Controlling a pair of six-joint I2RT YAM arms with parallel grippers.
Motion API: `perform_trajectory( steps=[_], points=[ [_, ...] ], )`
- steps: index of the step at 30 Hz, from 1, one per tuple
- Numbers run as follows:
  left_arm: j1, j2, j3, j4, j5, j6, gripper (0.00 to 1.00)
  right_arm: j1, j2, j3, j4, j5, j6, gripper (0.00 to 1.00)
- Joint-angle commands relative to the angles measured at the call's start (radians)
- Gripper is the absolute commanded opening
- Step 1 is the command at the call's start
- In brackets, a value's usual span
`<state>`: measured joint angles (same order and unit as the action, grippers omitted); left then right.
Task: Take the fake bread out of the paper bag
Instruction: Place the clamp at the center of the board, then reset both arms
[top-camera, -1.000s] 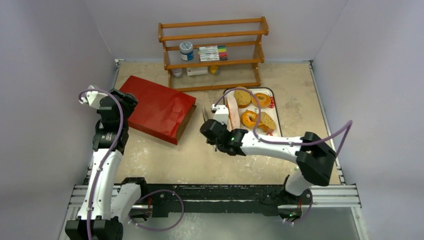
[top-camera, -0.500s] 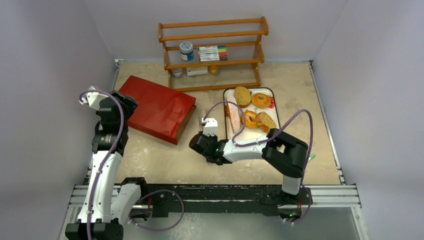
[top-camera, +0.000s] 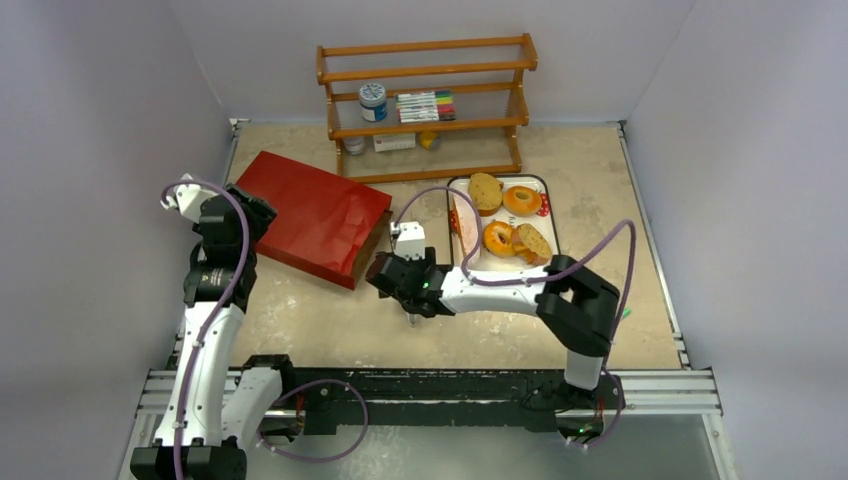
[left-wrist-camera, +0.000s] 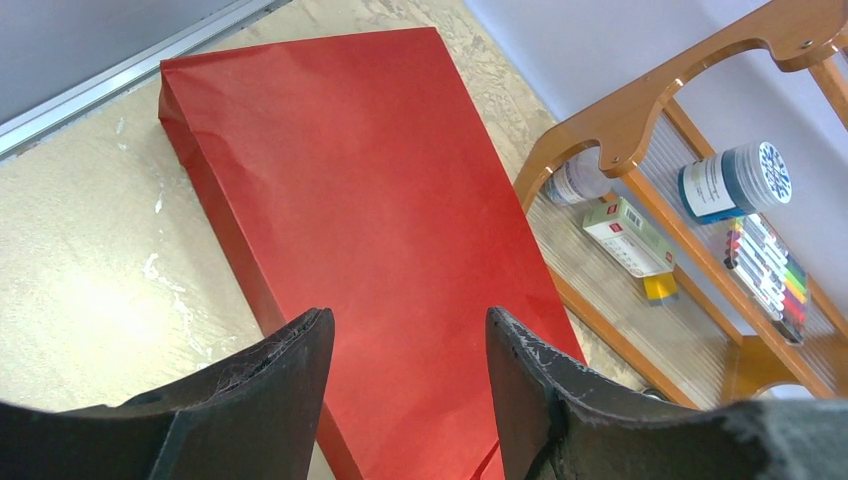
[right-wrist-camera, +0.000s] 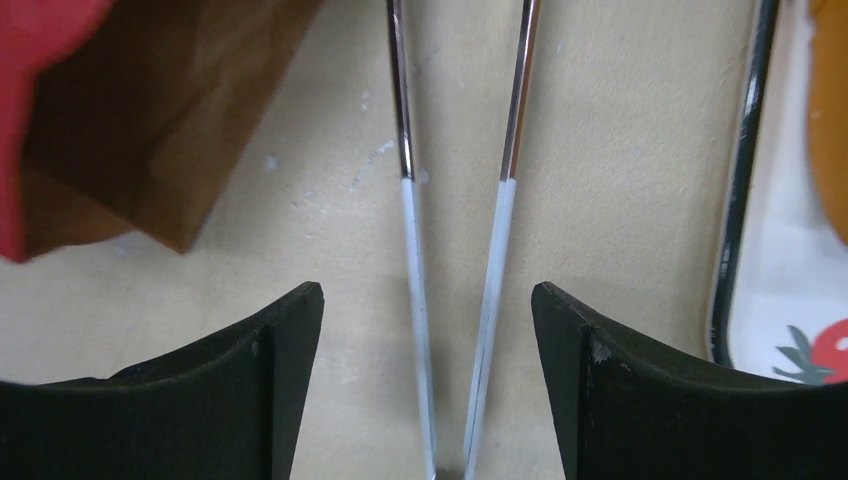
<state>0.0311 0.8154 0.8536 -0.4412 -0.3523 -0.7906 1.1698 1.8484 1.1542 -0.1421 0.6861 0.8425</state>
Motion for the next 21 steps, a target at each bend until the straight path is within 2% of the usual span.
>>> perform_trajectory(
  steps=[1, 5, 8, 10, 14, 18, 21],
  points=[
    [-0.005, -0.01, 0.045, 0.053, -0.002, -0.007, 0.57, 0.004, -0.13, 0.128, -0.179, 0.084, -0.013, 0.79],
    [-0.005, 0.009, 0.072, 0.081, 0.003, -0.019, 0.57, -0.001, -0.23, 0.172, -0.292, 0.18, 0.015, 0.78],
    [-0.005, 0.029, 0.087, 0.095, -0.001, -0.023, 0.56, -0.062, -0.312, 0.167, -0.292, 0.294, -0.029, 0.8],
    [-0.004, 0.046, 0.093, 0.107, -0.014, -0.02, 0.56, -0.185, -0.351, 0.17, -0.293, 0.261, -0.073, 0.8],
    [-0.006, 0.127, 0.134, 0.118, -0.029, 0.017, 0.55, -0.516, -0.403, 0.149, -0.252, 0.172, -0.203, 0.81],
    [-0.036, 0.2, 0.153, 0.159, -0.088, 0.06, 0.54, -0.793, -0.442, 0.091, -0.194, 0.124, -0.271, 0.86],
    [-0.094, 0.245, 0.141, 0.218, -0.162, 0.126, 0.53, -0.918, -0.463, 0.023, -0.11, 0.131, -0.323, 0.96]
  ],
)
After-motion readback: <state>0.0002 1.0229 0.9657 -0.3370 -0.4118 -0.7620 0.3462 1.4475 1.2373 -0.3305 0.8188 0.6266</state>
